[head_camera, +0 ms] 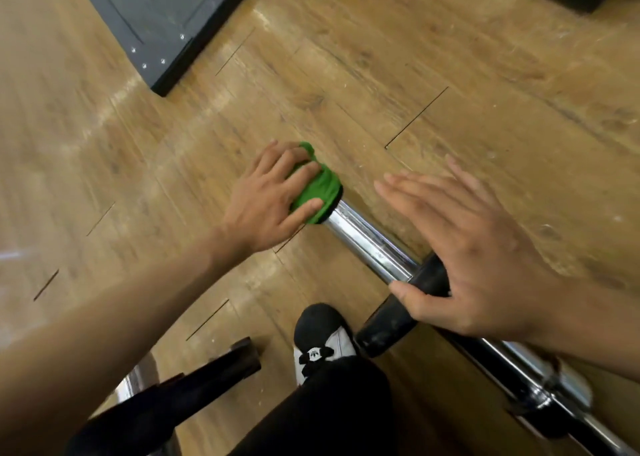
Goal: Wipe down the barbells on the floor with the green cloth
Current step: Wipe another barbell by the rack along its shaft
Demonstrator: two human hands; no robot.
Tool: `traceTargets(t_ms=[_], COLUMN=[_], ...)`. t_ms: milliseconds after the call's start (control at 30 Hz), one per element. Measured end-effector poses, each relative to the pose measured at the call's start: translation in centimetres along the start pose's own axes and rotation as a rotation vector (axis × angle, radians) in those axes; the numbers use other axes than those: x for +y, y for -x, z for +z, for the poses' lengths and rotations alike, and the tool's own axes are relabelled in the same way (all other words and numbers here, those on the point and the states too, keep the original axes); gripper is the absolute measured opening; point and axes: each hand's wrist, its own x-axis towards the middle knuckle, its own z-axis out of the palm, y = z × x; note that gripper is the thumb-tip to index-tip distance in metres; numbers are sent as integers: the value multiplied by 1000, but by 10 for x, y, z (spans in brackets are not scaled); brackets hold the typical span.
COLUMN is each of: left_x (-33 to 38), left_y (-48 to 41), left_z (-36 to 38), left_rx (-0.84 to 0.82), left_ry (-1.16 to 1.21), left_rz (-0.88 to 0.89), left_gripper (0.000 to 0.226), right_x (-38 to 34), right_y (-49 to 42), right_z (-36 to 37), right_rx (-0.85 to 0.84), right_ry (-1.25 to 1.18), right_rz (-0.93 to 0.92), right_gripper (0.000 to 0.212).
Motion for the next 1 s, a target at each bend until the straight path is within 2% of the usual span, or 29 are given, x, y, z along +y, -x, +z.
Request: traceTargets(t_ms=[100, 200, 267, 367, 433, 500, 600, 667, 833, 933, 1000], left_x=[1, 61, 98, 84, 44, 2, -18, 6, 109, 93, 60], left_y=[-16, -16, -8, -8, -11, -18, -29, -29, 4, 17, 20], left_z=[-6, -7, -3, 4, 8, 6, -2, -5, -1, 5, 6], left_rx=[-17, 17, -10, 40, 74, 88, 20, 14, 62, -36, -21], left_ry=[52, 190, 245, 190, 111, 48, 54, 107, 265, 245, 177], left_rz=[-105, 85, 218, 300, 224, 72, -101, -77, 198, 220, 180], left_gripper=[60, 49, 50, 51, 53, 54, 55, 52, 35, 52, 62], right_x=[2, 7, 10, 11, 10, 9, 2, -3, -23, -37, -45], right_y=[-2, -4, -4, -5, -6, -6, -6, -5, -5, -3, -1], right_z=[0, -3, -4, -7, -9, -9, -8, -7, 1, 6, 11], right_rx=[52, 67, 59, 36, 21, 13, 20, 13, 0, -15, -12], right_ry=[5, -15, -29, -21, 11, 29, 41, 54, 83, 90, 122], right_rz=[17, 27, 41, 49, 52, 63, 43, 30, -65, -122, -138], right_gripper=[88, 88, 88, 87, 86, 86, 84, 85, 95, 98, 98])
